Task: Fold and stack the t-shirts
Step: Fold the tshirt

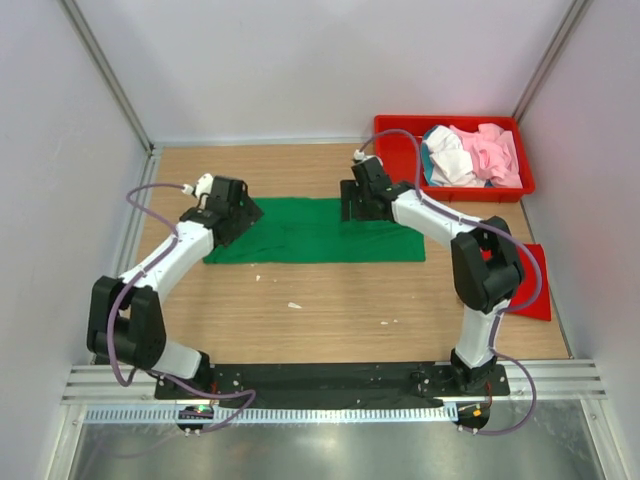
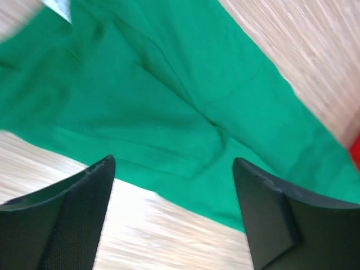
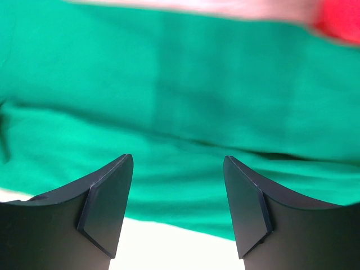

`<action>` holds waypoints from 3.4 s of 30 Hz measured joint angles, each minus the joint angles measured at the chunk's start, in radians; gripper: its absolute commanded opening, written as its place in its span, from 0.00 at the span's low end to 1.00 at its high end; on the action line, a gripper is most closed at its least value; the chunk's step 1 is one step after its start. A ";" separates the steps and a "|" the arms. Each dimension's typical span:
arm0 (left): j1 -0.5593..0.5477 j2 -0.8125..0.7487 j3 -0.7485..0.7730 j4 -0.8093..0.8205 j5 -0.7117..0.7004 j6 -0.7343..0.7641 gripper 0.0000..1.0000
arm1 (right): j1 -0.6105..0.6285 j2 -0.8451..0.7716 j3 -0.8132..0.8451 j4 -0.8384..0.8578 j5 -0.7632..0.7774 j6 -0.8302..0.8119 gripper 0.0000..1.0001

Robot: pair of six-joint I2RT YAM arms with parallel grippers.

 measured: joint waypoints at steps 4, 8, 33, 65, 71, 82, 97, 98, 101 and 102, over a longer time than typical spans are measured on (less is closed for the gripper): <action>-0.050 0.071 -0.005 0.035 -0.014 -0.183 0.90 | -0.089 -0.026 -0.027 0.009 0.011 -0.036 0.72; -0.048 0.184 0.005 0.072 -0.017 -0.278 0.89 | -0.159 -0.026 -0.059 0.019 0.040 -0.060 0.72; 0.151 0.473 0.233 0.110 0.017 -0.081 0.85 | -0.013 -0.132 -0.421 0.246 -0.036 0.106 0.67; 0.057 0.921 1.010 -0.107 0.315 0.588 0.86 | 0.568 -0.162 -0.222 -0.053 0.025 0.281 0.67; 0.071 0.752 0.999 -0.165 0.302 0.525 0.88 | 0.568 -0.235 -0.080 -0.156 0.148 0.177 0.65; -0.013 0.164 0.467 -0.077 0.196 0.329 0.87 | 0.568 -0.259 -0.384 -0.167 0.161 0.166 0.42; -0.132 0.042 -0.027 0.007 0.164 0.128 0.85 | 0.568 -0.303 -0.405 -0.076 0.108 0.167 0.43; -0.137 0.031 -0.048 0.019 0.164 0.111 0.85 | 0.568 -0.299 -0.405 -0.076 0.105 0.167 0.43; -0.140 0.020 -0.082 0.042 0.164 0.079 0.84 | 0.570 -0.288 -0.405 -0.074 0.099 0.167 0.42; -0.140 0.020 -0.086 0.048 0.164 0.070 0.84 | 0.570 -0.285 -0.405 -0.071 0.097 0.167 0.40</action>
